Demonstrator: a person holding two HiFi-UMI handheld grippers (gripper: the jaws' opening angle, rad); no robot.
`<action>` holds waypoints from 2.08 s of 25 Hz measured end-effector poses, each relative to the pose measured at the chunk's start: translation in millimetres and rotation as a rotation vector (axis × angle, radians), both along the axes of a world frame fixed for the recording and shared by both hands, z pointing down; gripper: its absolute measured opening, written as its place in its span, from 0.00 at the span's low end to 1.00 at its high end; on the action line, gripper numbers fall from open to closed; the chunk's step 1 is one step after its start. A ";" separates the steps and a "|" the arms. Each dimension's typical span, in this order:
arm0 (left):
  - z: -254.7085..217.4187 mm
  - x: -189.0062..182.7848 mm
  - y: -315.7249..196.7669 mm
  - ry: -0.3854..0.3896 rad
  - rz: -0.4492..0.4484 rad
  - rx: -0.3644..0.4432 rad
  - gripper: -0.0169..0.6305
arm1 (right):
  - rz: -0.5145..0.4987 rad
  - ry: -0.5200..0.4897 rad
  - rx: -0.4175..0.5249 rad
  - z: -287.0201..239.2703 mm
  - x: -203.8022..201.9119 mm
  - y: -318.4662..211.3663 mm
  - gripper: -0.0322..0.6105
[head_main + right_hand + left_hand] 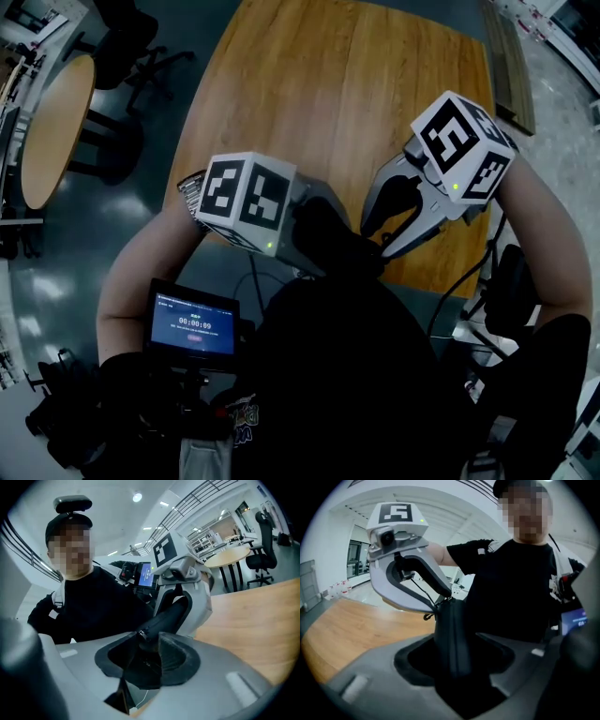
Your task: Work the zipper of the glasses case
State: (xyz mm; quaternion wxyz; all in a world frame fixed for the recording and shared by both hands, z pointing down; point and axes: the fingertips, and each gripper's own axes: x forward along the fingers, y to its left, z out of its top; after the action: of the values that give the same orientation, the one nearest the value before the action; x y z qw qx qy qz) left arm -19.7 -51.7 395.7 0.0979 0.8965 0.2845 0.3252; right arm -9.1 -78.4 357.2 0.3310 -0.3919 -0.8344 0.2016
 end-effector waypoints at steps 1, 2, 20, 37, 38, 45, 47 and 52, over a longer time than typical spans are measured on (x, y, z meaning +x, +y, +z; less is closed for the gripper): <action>1.3 0.0 -1.9 -0.005 -0.005 0.014 0.43 | 0.010 0.001 0.002 0.7 0.3 -1.7 0.28; 2.6 -0.1 -4.2 -0.010 -0.013 0.027 0.43 | 0.020 0.000 0.011 1.4 0.5 -3.7 0.27; 19.3 -1.7 -47.7 -0.091 -0.108 0.344 0.43 | 0.172 -0.091 0.132 -1.9 1.3 -40.0 0.12; 32.0 -9.4 -67.3 -0.119 -0.140 0.586 0.43 | 0.249 -0.119 0.202 10.9 -2.9 -40.0 0.07; 32.4 -10.8 -63.4 -0.116 -0.143 0.565 0.43 | 0.231 -0.125 0.251 10.7 -4.1 -35.8 0.07; -4.6 -17.4 -19.6 0.135 -0.268 0.004 0.42 | 0.173 -0.278 0.572 -30.5 -11.4 -9.3 0.06; -22.4 -17.6 -14.2 0.234 -0.303 -0.153 0.42 | 0.207 -0.319 0.623 -42.3 -12.6 -8.7 0.06; -44.8 -19.6 -20.5 0.392 -0.382 -0.371 0.42 | 0.300 -0.360 0.763 -54.4 -9.0 -15.5 0.06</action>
State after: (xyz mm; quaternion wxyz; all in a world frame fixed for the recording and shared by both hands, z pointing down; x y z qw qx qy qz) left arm -39.3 -72.2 350.9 0.2619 0.9461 0.1791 0.0650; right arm -18.1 -93.9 302.8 0.2683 -0.1453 -0.9410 -0.1465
